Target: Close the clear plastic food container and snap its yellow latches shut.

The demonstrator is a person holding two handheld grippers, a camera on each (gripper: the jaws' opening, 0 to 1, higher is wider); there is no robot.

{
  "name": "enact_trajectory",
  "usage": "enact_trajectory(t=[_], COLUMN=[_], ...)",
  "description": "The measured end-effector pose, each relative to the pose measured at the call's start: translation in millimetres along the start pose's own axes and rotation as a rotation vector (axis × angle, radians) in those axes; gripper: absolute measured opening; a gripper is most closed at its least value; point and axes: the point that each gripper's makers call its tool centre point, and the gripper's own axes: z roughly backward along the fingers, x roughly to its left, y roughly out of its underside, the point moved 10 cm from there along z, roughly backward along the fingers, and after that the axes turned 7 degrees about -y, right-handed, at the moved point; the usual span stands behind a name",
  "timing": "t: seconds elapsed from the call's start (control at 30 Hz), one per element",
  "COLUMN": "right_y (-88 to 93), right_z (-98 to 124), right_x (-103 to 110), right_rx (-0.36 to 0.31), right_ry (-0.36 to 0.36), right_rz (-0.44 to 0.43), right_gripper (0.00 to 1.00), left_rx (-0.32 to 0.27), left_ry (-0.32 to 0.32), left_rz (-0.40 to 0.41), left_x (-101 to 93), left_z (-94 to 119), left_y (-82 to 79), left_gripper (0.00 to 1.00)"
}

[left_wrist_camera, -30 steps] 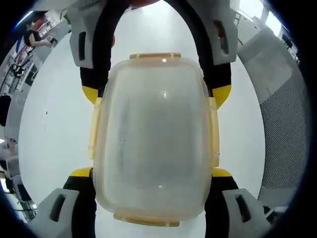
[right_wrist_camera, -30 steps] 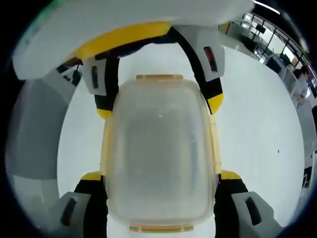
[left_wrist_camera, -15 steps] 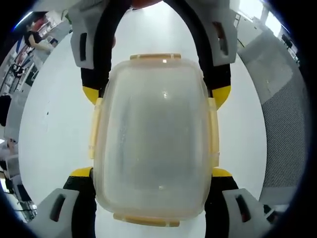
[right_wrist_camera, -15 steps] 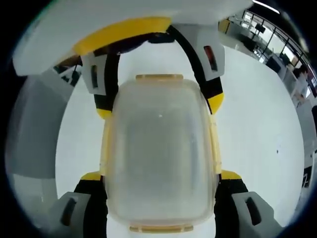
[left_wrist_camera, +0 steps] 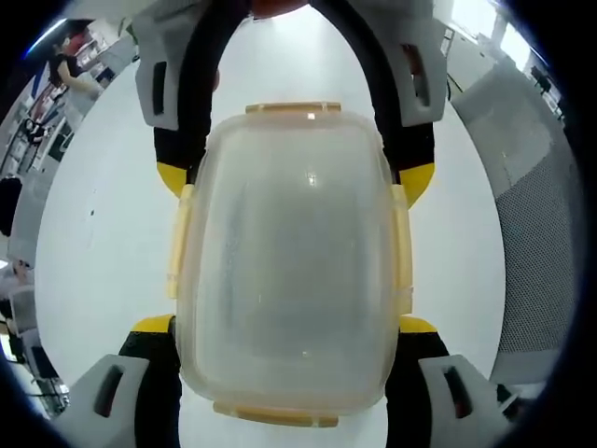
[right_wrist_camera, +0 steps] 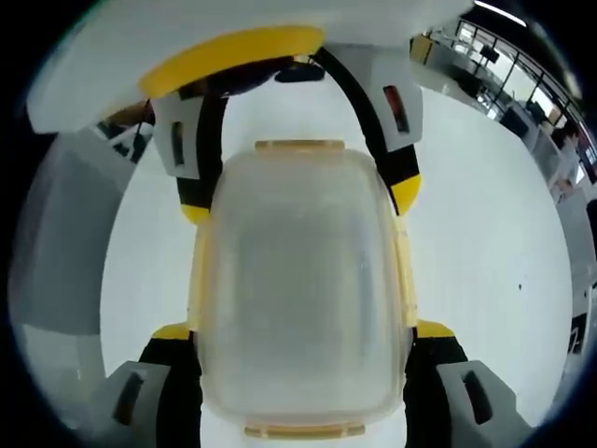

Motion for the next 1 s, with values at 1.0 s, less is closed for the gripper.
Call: enact_trajectory(t=[1.0], right_y=[0.2], right_z=[3.4], right_x=[1.8], right_rx=[-0.028], right_ry=[0.037], right_rz=[0.026], right_gripper=[1.0], left_rx=[-0.03], left_ry=[-0.031], left_rz=[-0.012], left_x=[1.2], left_z=[3.7], left_y=[-6.4], left_gripper=[0.99])
